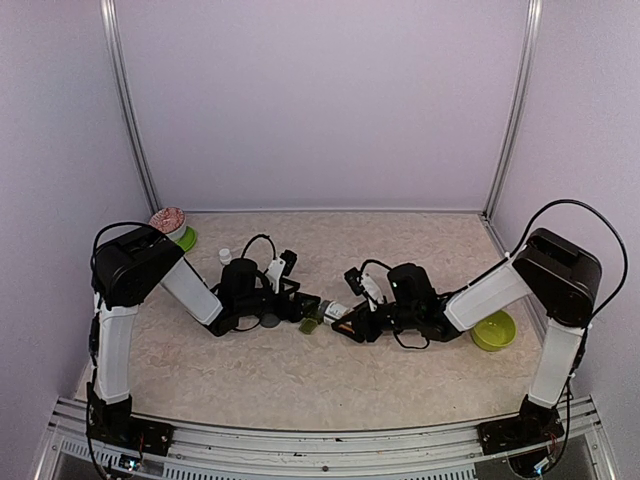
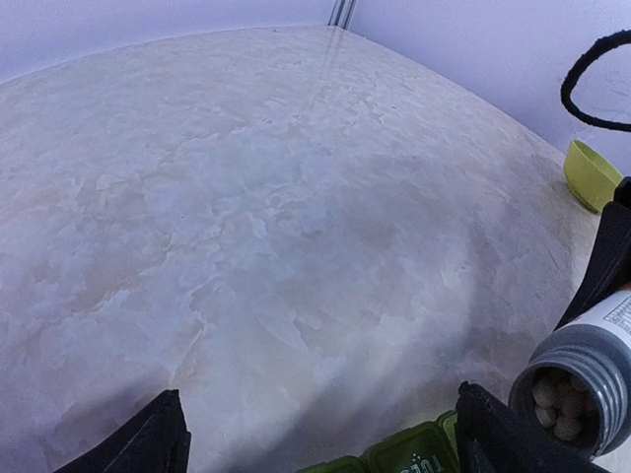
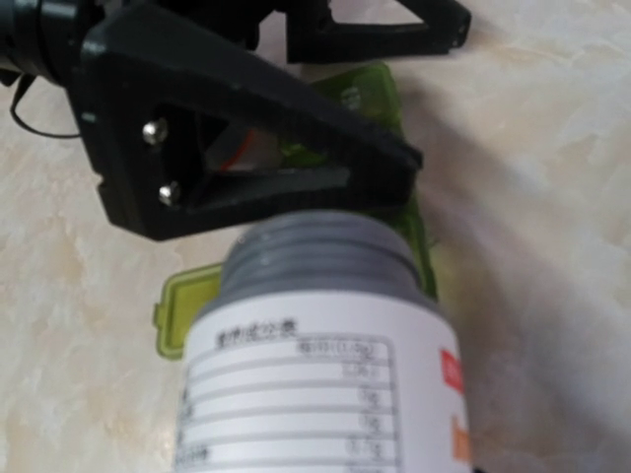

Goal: Sort the pills into containers
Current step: Pour the pill into the compartment of the pill container.

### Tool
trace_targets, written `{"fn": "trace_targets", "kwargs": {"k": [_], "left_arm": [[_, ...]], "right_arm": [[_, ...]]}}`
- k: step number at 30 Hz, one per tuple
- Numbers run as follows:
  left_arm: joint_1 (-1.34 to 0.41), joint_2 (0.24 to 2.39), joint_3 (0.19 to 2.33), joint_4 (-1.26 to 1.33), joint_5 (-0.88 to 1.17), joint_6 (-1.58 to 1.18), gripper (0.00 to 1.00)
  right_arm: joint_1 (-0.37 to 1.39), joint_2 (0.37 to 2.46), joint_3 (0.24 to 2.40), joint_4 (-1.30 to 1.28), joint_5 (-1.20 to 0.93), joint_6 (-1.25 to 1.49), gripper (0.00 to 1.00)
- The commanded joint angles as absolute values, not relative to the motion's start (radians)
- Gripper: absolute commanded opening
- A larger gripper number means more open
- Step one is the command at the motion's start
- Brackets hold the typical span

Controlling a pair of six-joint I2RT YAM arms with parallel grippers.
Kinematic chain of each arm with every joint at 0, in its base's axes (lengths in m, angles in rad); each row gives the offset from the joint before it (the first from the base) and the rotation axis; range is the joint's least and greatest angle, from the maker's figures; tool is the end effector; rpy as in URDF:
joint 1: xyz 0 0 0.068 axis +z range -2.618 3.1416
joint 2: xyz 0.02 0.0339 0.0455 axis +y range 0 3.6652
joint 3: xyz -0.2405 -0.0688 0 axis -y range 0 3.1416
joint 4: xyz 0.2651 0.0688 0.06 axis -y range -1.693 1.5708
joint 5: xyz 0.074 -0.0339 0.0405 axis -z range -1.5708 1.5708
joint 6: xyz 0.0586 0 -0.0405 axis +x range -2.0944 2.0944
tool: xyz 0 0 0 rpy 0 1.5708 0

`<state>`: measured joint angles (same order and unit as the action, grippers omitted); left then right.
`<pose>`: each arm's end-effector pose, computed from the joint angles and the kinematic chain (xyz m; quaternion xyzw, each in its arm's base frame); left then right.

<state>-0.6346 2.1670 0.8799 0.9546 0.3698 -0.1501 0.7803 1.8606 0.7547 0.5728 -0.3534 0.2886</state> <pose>0.3164 -0.2592 0.0328 0.2956 0.7515 -0.3565 0.4699 0.2503 0.2763 0.0684 -0.2926 0.8079 0.3800 0.3423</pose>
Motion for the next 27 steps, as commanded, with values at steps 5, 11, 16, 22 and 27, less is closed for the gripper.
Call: {"fn": "trace_targets", "kwargs": {"k": [5, 11, 16, 22, 27], "left_arm": [[-0.642, 2.182, 0.857, 0.919, 0.376, -0.162, 0.91], [-0.645, 2.178, 0.856, 0.911, 0.374, -0.158, 0.91], [-0.646, 2.176, 0.854, 0.907, 0.376, -0.160, 0.91], [-0.645, 2.176, 0.853, 0.909, 0.376, -0.160, 0.90], [-0.644, 2.176, 0.853, 0.910, 0.375, -0.161, 0.90]], "right_arm": [[0.773, 1.809, 0.769, 0.594, -0.357, 0.292, 0.15], [0.772, 1.814, 0.786, 0.587, -0.361, 0.289, 0.15], [0.772, 1.824, 0.797, 0.574, -0.357, 0.285, 0.15], [0.773, 1.824, 0.815, 0.540, -0.357, 0.281, 0.15], [0.773, 1.829, 0.836, 0.487, -0.350, 0.268, 0.15]]}}
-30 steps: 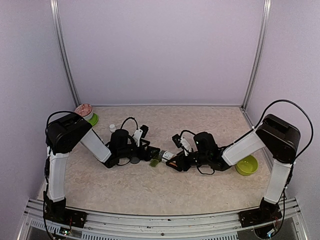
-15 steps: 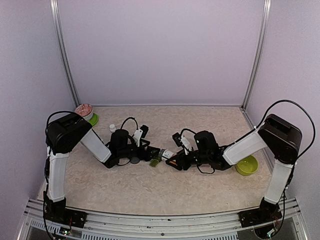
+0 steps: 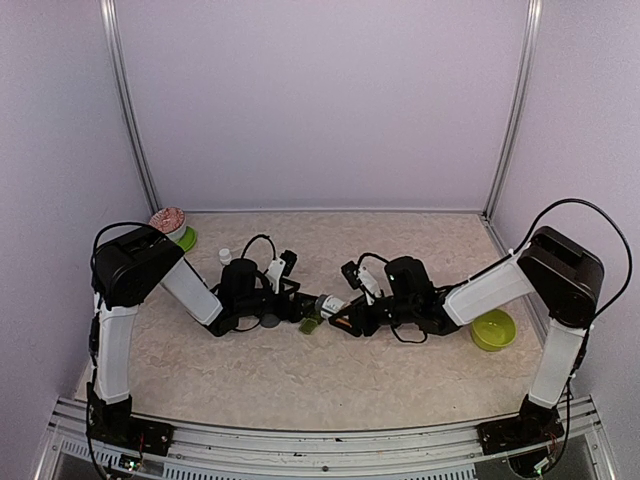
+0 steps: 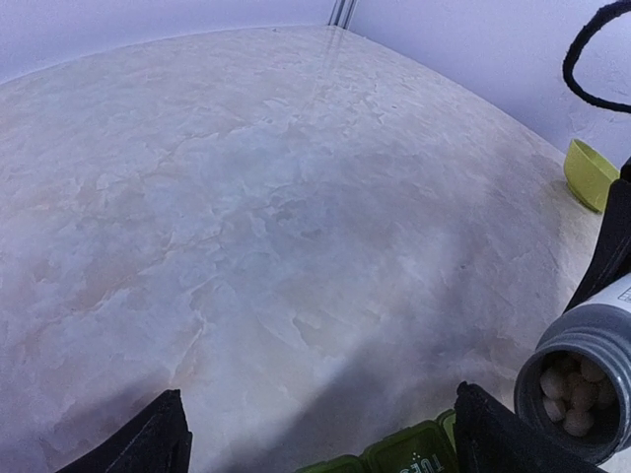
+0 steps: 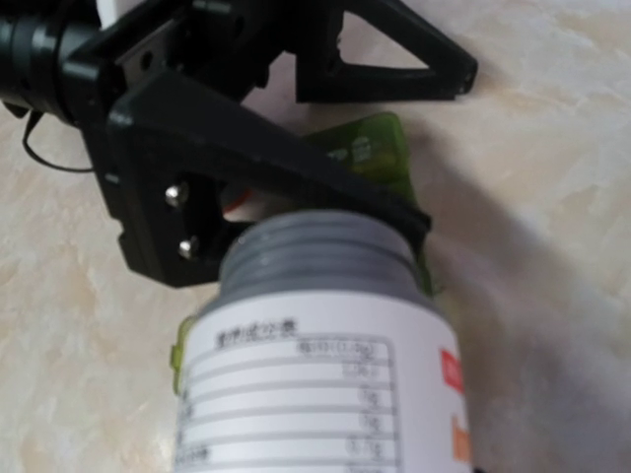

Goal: Sort the pills into containers
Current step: Pour the pill into the compartment of the pill container.

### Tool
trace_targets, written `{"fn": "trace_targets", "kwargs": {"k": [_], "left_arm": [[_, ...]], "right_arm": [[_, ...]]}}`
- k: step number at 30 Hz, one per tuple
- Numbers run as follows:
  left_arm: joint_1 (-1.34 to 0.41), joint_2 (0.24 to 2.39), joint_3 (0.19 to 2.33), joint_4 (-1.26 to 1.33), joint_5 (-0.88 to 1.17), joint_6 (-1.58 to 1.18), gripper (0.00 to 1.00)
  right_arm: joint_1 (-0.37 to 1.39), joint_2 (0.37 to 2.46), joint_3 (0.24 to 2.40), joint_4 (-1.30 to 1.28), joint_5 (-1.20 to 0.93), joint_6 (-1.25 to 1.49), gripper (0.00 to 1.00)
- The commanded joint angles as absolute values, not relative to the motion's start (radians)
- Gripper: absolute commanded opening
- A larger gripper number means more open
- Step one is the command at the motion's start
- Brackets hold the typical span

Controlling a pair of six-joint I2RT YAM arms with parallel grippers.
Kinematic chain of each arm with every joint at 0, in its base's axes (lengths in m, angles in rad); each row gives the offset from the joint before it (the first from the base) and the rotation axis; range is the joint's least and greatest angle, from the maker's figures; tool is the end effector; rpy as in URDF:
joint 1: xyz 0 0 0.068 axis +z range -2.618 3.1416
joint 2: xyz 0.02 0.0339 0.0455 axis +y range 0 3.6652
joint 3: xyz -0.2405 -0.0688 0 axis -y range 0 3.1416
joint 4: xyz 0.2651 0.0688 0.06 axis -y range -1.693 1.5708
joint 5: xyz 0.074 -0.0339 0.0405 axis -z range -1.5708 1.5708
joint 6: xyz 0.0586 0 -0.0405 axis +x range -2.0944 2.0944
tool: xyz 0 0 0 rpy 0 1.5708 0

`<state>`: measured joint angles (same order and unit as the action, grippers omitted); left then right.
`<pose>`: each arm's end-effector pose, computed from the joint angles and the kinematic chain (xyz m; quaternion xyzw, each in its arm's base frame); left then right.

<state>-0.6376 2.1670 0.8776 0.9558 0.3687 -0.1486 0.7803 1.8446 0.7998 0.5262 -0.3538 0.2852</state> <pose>0.3152 -0.2598 0.0324 0.2970 0.7513 -0.3563 0.4694 0.2572 0.2832 0.0820 -0.2943 0.8037 0.3822 0.3485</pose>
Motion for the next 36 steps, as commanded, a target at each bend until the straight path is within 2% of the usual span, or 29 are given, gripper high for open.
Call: {"fn": "trace_targets", "kwargs": {"k": [1, 36], "left_arm": [[-0.646, 2.175, 0.853, 0.910, 0.376, -0.160, 0.90], [-0.641, 2.177, 0.856, 0.909, 0.378, -0.160, 0.89]], "right_arm": [[0.773, 1.831, 0.836, 0.484, -0.351, 0.267, 0.15], [0.782, 1.854, 0.977, 0.201, -0.327, 0.233, 0.15]]}}
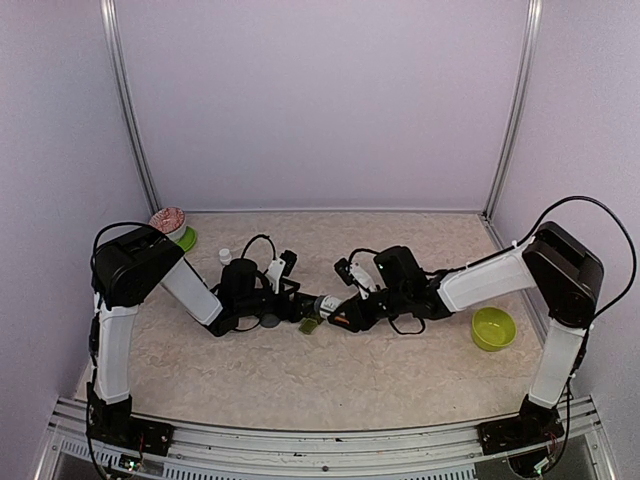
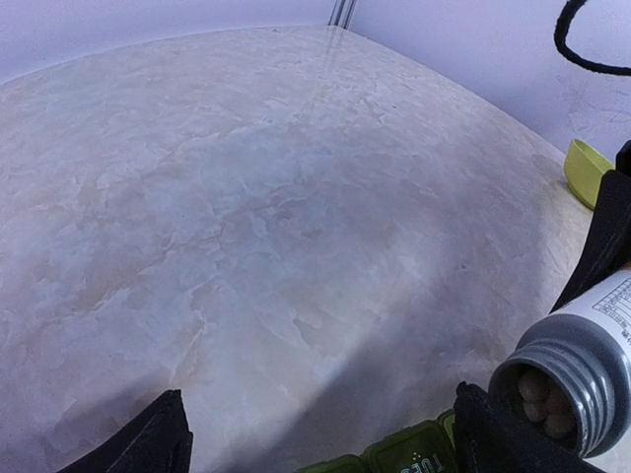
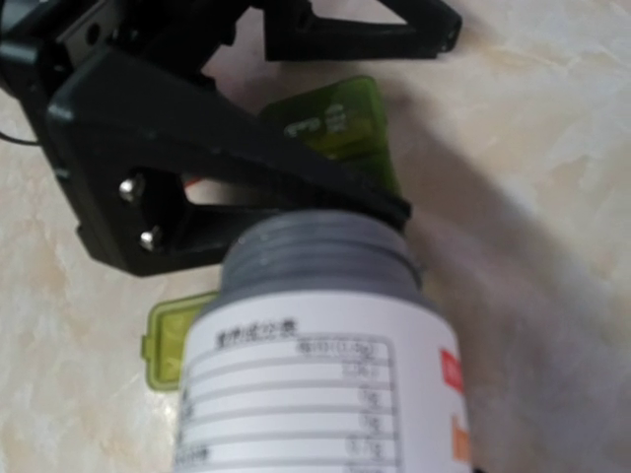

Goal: Sort the pills into containers
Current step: Pour the pill into the compartment of the pill container.

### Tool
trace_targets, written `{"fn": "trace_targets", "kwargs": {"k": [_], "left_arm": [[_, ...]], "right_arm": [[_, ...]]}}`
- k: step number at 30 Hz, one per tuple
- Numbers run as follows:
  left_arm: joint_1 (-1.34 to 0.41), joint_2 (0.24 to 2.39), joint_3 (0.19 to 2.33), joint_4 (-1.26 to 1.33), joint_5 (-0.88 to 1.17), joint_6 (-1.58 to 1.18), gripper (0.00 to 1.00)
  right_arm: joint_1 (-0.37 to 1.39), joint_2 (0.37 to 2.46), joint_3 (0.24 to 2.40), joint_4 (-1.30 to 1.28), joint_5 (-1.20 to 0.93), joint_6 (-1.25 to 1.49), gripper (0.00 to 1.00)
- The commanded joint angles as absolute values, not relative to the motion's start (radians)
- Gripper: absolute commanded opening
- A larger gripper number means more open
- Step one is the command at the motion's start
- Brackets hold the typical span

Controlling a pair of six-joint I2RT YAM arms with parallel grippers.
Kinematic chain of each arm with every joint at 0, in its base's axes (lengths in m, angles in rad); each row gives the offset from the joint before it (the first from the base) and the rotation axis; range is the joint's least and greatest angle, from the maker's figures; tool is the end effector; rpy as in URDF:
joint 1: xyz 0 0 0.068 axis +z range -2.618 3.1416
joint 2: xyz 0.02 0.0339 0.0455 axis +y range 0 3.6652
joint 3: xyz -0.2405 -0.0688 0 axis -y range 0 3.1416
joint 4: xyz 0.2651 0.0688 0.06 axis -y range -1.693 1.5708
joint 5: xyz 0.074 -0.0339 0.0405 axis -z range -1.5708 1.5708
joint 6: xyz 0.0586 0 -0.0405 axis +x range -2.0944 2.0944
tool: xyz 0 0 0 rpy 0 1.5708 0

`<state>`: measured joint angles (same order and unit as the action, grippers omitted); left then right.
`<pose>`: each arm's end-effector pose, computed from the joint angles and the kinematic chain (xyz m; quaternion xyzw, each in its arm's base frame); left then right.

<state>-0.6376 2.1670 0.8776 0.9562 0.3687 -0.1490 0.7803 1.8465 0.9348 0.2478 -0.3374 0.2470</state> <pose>0.3152 -0.2598 0.0324 0.2969 0.7513 -0.3565 0.4695 0.2686 0.2931 0.0924 -0.3045 0.8355 0.3436 0.3020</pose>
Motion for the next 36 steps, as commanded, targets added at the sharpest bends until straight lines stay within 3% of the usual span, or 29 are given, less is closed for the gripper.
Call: {"fn": "trace_targets", "kwargs": {"k": [1, 36], "left_arm": [[-0.641, 2.176, 0.856, 0.910, 0.377, -0.160, 0.89], [-0.639, 2.177, 0.854, 0.913, 0.379, -0.158, 0.89]], "right_arm": [[0.783, 1.856, 0.982, 0.191, -0.328, 0.231, 0.15], [0.801, 1.886, 1.122, -0.052, -0.302, 0.201, 0.18]]}}
